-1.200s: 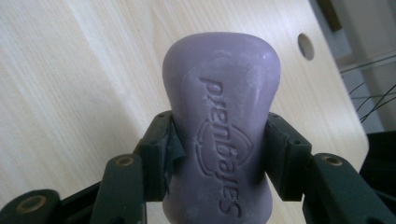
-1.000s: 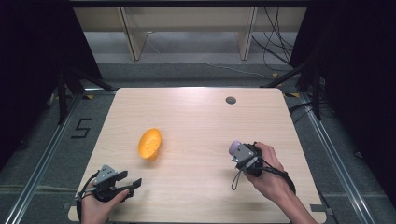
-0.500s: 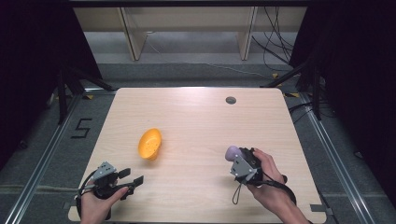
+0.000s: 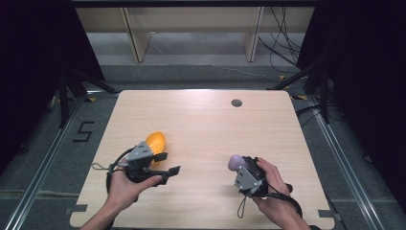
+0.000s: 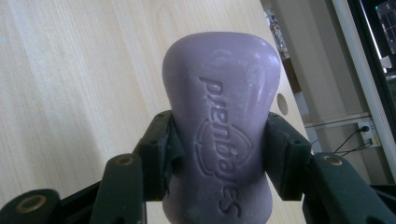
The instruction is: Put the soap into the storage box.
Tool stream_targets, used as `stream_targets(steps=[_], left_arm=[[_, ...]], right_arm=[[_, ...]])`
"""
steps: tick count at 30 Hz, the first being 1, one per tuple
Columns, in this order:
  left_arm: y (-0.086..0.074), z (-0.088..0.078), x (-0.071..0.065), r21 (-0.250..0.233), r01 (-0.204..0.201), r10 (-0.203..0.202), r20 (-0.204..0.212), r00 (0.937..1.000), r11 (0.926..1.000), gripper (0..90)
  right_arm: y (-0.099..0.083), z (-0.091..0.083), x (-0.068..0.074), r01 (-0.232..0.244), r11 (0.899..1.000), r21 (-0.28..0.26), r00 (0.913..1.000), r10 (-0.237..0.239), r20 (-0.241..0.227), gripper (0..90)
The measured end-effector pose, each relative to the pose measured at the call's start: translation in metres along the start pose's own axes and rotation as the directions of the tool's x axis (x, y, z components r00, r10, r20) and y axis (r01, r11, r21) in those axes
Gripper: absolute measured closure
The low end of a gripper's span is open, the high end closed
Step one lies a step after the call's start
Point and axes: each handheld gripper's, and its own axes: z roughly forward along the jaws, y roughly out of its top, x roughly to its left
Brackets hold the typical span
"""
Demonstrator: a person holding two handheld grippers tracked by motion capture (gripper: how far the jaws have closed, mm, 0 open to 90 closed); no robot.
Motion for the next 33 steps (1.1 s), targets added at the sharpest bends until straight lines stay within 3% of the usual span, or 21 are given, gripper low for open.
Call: stream_targets(steps=[2,5,6,8,11,13,16,18,19,26,29,33], left_arm=[[0.009,0.013,-0.009,0.014,-0.017,0.016,0.029,0.9994,0.9998,28.3],[0.021,0.032,-0.02,0.052,-0.042,0.037,0.088,0.9954,0.9978,28.3],[0.024,0.038,-0.024,0.059,-0.045,0.039,0.101,0.9942,0.9973,28.5],[0.031,0.049,-0.03,0.071,-0.062,0.052,0.128,0.9904,0.9956,28.7],[0.039,0.064,-0.039,0.088,-0.038,0.021,0.184,0.9826,0.9954,29.1],[0.042,0.073,-0.044,0.1,-0.018,-0.004,0.213,0.9771,0.9949,29.5],[0.046,0.086,-0.05,0.105,-0.024,0.0,0.223,0.9749,0.9942,30.2],[0.048,0.092,-0.051,0.109,-0.029,0.002,0.232,0.9727,0.9936,30.9],[0.049,0.096,-0.052,0.114,-0.034,0.006,0.236,0.9717,0.9929,31.4],[0.052,0.117,-0.055,0.147,0.01,-0.051,0.277,0.9595,0.989,35.0],[0.053,0.121,-0.055,0.15,0.018,-0.06,0.279,0.9586,0.9885,37.1],[0.053,0.126,-0.054,0.178,0.011,-0.064,0.292,0.9543,0.984,38.1]], right_arm=[[0.0,0.0,0.0,0.023,1.0,-0.011,0.9997,-0.023,0.0,50.2],[0.0,-0.001,0.003,0.001,1.0,-0.008,1.0,-0.001,0.004,50.1],[0.001,0.0,0.002,0.037,0.999,-0.019,0.9993,-0.037,0.001,50.1],[0.001,-0.001,0.004,0.022,1.0,-0.017,0.9997,-0.022,0.006,50.1],[0.002,-0.002,0.007,0.004,1.0,-0.019,1.0,-0.004,0.005,50.1],[0.002,-0.002,0.006,0.019,0.999,-0.026,0.9998,-0.019,0.006,50.1],[0.003,-0.002,0.008,-0.001,1.0,-0.024,1.0,0.001,0.004,50.2],[0.004,-0.002,0.005,0.045,0.998,-0.039,0.999,-0.044,0.008,50.1],[0.004,-0.002,0.006,0.036,0.999,-0.036,0.9994,-0.035,0.004,50.2],[0.005,-0.002,0.007,0.025,0.999,-0.039,0.9997,-0.025,0.002,50.2],[0.006,-0.002,0.007,0.046,0.998,-0.045,0.9989,-0.046,-0.003,50.2],[0.006,-0.002,0.01,0.0,0.999,-0.035,1.0,-0.001,-0.005,50.1]])
